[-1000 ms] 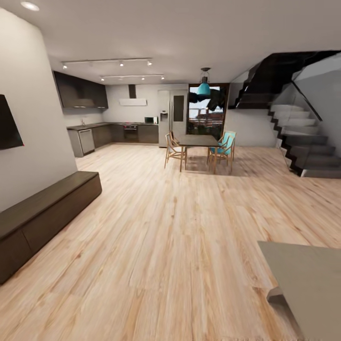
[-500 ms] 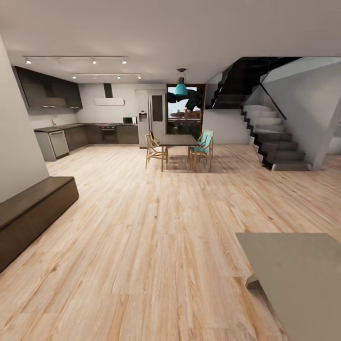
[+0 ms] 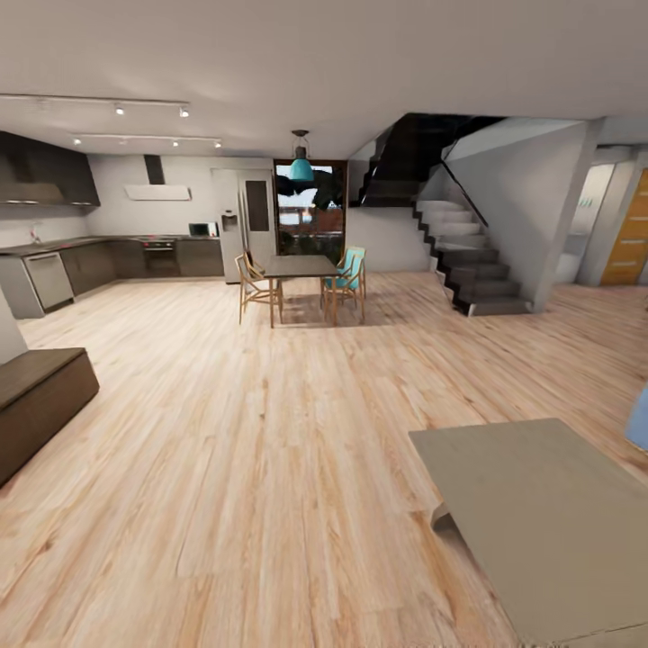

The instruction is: Turn on the radio receiver that's on the table in the living room.

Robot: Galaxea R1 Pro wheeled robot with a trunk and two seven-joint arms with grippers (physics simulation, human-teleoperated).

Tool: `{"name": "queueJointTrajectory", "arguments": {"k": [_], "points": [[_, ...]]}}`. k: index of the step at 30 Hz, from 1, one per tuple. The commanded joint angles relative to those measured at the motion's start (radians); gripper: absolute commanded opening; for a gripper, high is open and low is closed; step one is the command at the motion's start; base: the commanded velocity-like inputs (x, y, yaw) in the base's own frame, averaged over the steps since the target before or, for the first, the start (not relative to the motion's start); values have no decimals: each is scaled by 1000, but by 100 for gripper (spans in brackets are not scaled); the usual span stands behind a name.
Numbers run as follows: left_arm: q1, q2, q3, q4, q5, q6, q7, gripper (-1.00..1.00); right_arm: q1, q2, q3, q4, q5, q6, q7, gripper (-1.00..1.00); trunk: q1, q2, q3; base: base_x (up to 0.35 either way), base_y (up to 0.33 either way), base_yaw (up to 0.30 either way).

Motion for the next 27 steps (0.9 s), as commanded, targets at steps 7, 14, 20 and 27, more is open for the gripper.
{"name": "queueJointTrajectory", "arguments": {"k": [7,14,20,27], "points": [[0,0,0,0,0,0,0,100,0,0,1,0,3,0,0,100,0,0,0,0,0,-287],[0,0,0,0,0,0,0,100,0,0,2,0,7,0,0,100,0,0,0,0,0,-287],[0,0,0,0,0,0,0,100,0,0,3,0,8,-1,0,100,0,0,0,0,0,-287],[0,0,1,0,0,0,0,100,0,0,3,0,9,-2,0,100,0,0,0,0,0,-287]]}}
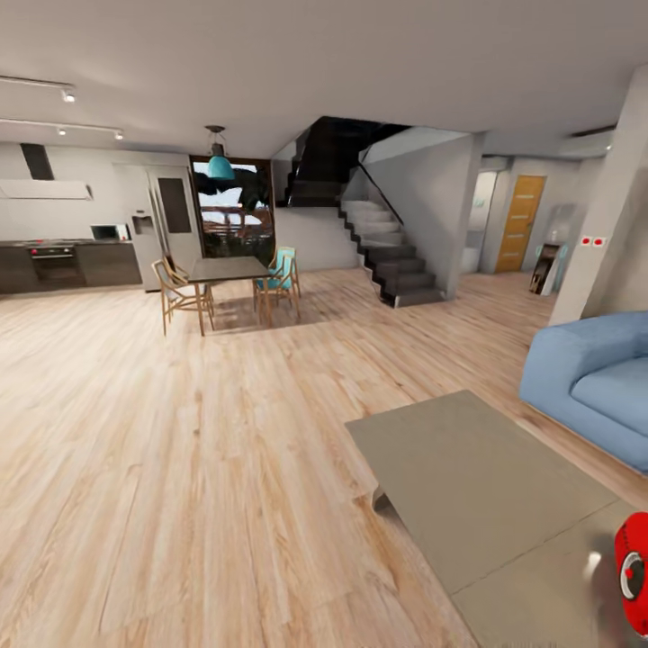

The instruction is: Turn on the radio receiver that's on the table in the living room.

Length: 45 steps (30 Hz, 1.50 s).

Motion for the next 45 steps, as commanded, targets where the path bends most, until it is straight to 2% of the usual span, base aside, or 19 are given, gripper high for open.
{"name": "queueJointTrajectory", "arguments": {"k": [1,45], "points": [[0,0,0,0,0,0,0,100,0,0,0,0,0,0,0,100,0,0,0,0,0,-287],[0,0,-1,0,0,0,0,100,0,0,0,0,0,-6,0,100,0,0,0,0,0,-287]]}}
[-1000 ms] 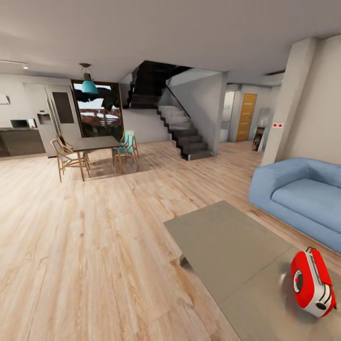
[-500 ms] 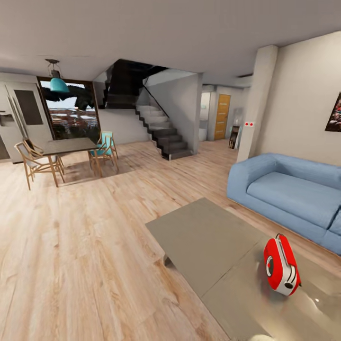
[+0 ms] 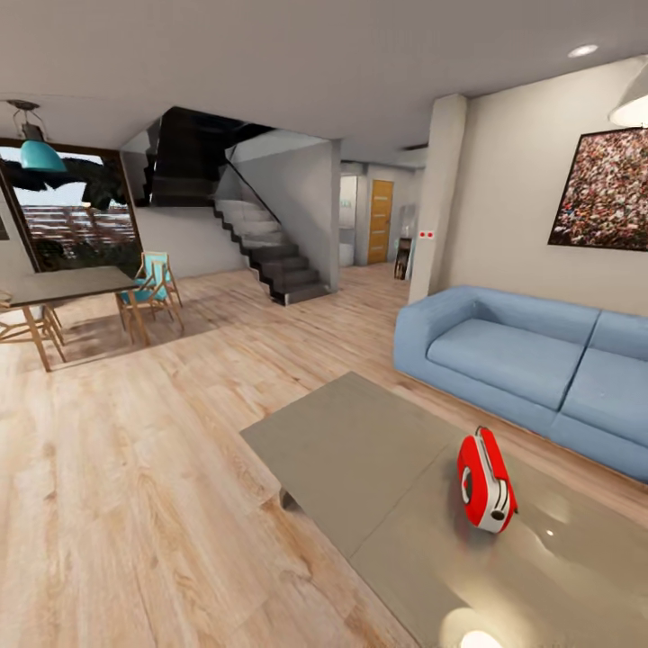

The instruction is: Turn on the radio receiver that's on the table in the living room.

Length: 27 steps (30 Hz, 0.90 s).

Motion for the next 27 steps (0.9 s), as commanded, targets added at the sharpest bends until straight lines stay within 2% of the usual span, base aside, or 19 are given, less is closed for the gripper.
{"name": "queueJointTrajectory", "arguments": {"k": [1,27], "points": [[0,0,0,0,0,0,0,100,0,0,0,0,0,0,0,100,0,0,0,0,0,-287],[0,0,-1,0,0,0,0,100,0,0,0,0,1,0,0,100,0,0,0,0,0,-287]]}}
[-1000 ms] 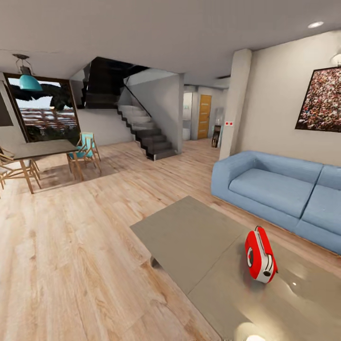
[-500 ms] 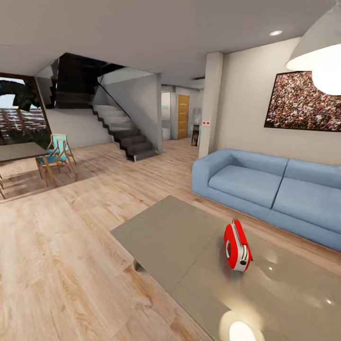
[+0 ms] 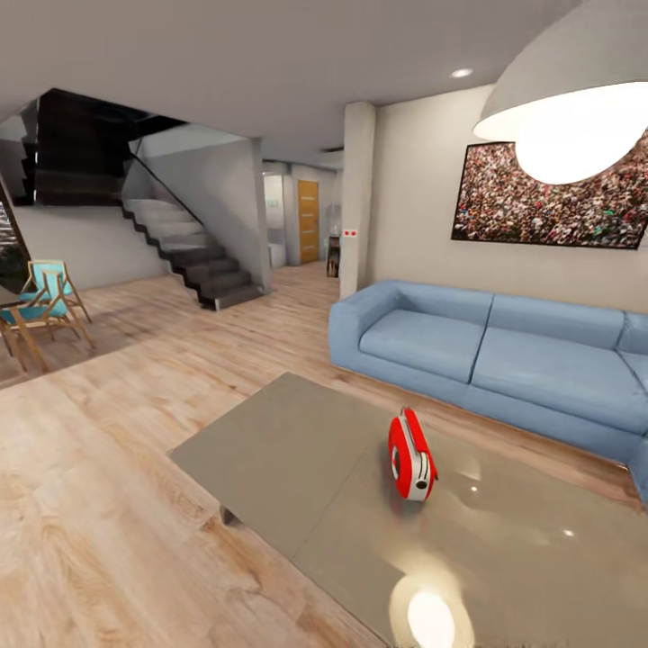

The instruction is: Turn on the radio receiver that's on the table in the living room.

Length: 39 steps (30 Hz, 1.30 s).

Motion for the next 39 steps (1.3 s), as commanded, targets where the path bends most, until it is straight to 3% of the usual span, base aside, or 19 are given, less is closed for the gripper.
{"name": "queueJointTrajectory", "arguments": {"k": [1,29,39], "points": [[0,0,0,0,0,0,0,100,0,0,0,0,0,0,0,100,0,0,0,0,0,-287],[0,-3,0,0,0,0,0,100,0,0,0,0,0,0,0,100,0,0,0,0,0,-285],[0,0,-2,0,1,1,-5,100,0,0,0,0,2,0,0,100,0,0,0,180,53,-43]]}}
